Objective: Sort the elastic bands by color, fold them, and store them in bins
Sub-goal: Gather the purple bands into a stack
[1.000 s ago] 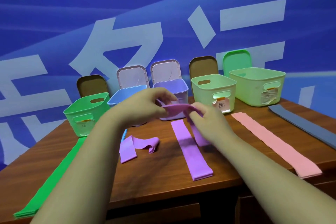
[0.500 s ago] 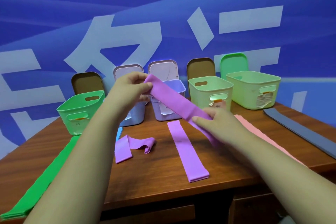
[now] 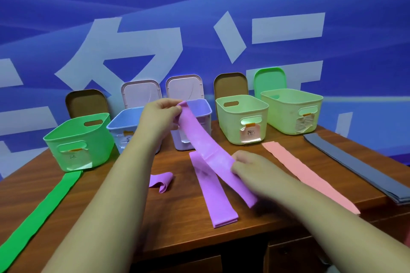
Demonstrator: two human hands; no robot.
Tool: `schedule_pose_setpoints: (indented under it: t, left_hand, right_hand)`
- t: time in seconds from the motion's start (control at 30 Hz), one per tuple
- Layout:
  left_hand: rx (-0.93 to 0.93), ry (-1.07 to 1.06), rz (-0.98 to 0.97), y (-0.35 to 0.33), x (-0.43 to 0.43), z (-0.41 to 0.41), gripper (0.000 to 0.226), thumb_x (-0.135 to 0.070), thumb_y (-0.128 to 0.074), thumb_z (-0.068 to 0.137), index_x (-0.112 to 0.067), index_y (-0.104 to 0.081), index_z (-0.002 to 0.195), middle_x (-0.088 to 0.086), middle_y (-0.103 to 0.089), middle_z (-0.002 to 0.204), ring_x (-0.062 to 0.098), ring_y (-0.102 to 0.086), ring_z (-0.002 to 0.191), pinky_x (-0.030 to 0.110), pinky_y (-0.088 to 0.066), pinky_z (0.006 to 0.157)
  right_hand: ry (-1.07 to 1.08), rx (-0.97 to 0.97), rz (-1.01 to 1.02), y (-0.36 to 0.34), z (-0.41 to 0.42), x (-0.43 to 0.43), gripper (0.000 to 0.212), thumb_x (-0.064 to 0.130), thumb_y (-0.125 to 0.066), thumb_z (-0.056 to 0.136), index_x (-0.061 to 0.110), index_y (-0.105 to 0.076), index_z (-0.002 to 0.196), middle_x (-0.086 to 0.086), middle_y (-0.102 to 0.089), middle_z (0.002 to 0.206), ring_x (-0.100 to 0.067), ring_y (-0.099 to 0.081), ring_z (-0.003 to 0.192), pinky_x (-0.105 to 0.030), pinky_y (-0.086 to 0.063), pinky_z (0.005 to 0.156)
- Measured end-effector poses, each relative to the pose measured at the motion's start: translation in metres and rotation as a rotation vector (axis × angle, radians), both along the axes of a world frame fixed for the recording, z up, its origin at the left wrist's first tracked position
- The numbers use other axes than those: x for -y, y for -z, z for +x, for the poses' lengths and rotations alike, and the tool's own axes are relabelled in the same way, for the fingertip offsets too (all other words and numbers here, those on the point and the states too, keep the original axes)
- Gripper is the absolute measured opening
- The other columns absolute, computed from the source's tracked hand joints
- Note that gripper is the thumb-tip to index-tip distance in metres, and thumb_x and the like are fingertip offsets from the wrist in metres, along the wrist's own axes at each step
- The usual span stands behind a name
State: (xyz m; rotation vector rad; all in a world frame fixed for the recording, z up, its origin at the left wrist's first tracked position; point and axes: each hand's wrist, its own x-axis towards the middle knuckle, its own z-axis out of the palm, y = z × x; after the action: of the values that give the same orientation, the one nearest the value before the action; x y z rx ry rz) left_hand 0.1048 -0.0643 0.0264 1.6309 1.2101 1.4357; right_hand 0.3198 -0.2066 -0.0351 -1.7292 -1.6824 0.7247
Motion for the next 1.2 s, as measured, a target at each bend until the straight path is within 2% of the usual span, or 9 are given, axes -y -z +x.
schedule_pose_setpoints:
  t: [0.17, 0.37, 0.5, 0.6, 0.73, 0.8, 0.87, 1.0, 1.2]
  left_hand:
    - [-0.217, -0.112, 0.069, 0.020, -0.018, 0.005, 0.016, -0.014, -0.074, 0.093, -0.024, -0.084, 0.100, -0.005, -0.080, 0.093, 0.009, -0.070, 0.077, 0.027, -0.057, 0.068]
    - [-0.246, -0.120, 0.003, 0.037, -0.035, 0.013, 0.014, -0.006, -0.077, 0.089, -0.014, -0.084, 0.098, 0.004, -0.081, 0.087, 0.027, -0.077, 0.077, 0.039, -0.066, 0.078]
    - [-0.274, -0.139, -0.016, 0.043, -0.043, 0.018, 0.022, -0.001, -0.069, 0.088, -0.015, -0.084, 0.096, 0.004, -0.080, 0.084, 0.030, -0.078, 0.078, 0.038, -0.066, 0.078]
    - [-0.282, -0.148, -0.027, 0.048, -0.048, 0.022, 0.027, 0.001, -0.066, 0.088, -0.021, -0.082, 0.089, 0.001, -0.079, 0.080, 0.024, -0.078, 0.076, 0.036, -0.067, 0.075]
    - [-0.340, -0.186, 0.048, 0.061, -0.054, 0.028, 0.024, -0.004, -0.067, 0.092, -0.021, -0.084, 0.094, -0.003, -0.078, 0.088, 0.015, -0.074, 0.081, 0.019, -0.062, 0.065]
    - [-0.344, -0.180, 0.094, 0.070, -0.060, 0.031, 0.023, -0.007, -0.068, 0.093, -0.021, -0.085, 0.098, -0.004, -0.080, 0.097, 0.015, -0.073, 0.090, 0.026, -0.064, 0.076]
    - [-0.414, -0.202, 0.137, 0.078, -0.061, 0.033, 0.024, -0.010, -0.067, 0.095, -0.024, -0.085, 0.105, -0.004, -0.079, 0.107, 0.015, -0.071, 0.096, 0.021, -0.059, 0.082]
    - [-0.600, -0.253, 0.207, 0.095, -0.063, 0.034, 0.020, -0.017, -0.068, 0.095, -0.024, -0.081, 0.108, 0.003, -0.073, 0.114, 0.028, -0.067, 0.103, 0.043, -0.059, 0.089]
    - [-0.677, -0.215, 0.156, 0.114, -0.068, 0.031, 0.019, -0.013, -0.069, 0.092, -0.022, -0.082, 0.103, 0.006, -0.076, 0.110, 0.028, -0.068, 0.104, 0.040, -0.056, 0.092]
  right_hand:
    - [0.021, 0.064, -0.035, 0.000, -0.006, 0.002, 0.020, 0.026, -0.045, 0.099, 0.028, -0.064, 0.101, 0.003, -0.068, 0.100, -0.014, -0.064, 0.090, -0.032, -0.045, 0.067]
    - [0.109, 0.011, -0.083, -0.007, -0.019, 0.002, 0.030, 0.020, -0.039, 0.100, 0.018, -0.069, 0.102, -0.008, -0.069, 0.102, -0.026, -0.063, 0.089, -0.031, -0.042, 0.064]
    - [0.124, 0.025, -0.115, -0.012, -0.023, 0.000, 0.035, 0.014, -0.036, 0.104, 0.015, -0.069, 0.116, -0.012, -0.068, 0.111, -0.028, -0.059, 0.091, -0.027, -0.037, 0.059]
    - [0.103, 0.076, -0.132, -0.012, -0.025, -0.002, 0.031, 0.015, -0.037, 0.105, 0.019, -0.067, 0.112, -0.007, -0.064, 0.101, -0.024, -0.058, 0.082, -0.027, -0.036, 0.055]
    - [0.045, 0.123, -0.156, -0.006, -0.025, 0.000, 0.027, 0.020, -0.039, 0.103, 0.021, -0.063, 0.114, -0.005, -0.065, 0.103, -0.023, -0.063, 0.079, -0.029, -0.044, 0.058]
    - [0.023, 0.146, -0.157, -0.001, -0.026, 0.002, 0.025, 0.023, -0.040, 0.103, 0.022, -0.061, 0.117, -0.004, -0.065, 0.107, -0.022, -0.062, 0.081, -0.030, -0.044, 0.060]
    - [0.026, 0.174, -0.153, 0.002, -0.027, 0.003, 0.026, 0.026, -0.040, 0.104, 0.022, -0.060, 0.119, -0.004, -0.065, 0.110, -0.022, -0.061, 0.077, -0.030, -0.045, 0.061]
    - [0.012, 0.164, -0.195, 0.003, -0.031, 0.002, 0.028, 0.026, -0.037, 0.102, 0.020, -0.059, 0.116, -0.011, -0.072, 0.089, -0.025, -0.062, 0.049, -0.031, -0.051, 0.051]
    - [0.031, 0.242, -0.253, 0.002, -0.038, -0.004, 0.032, 0.025, -0.037, 0.105, 0.016, -0.059, 0.125, -0.014, -0.074, 0.090, -0.027, -0.065, 0.049, -0.028, -0.052, 0.049]
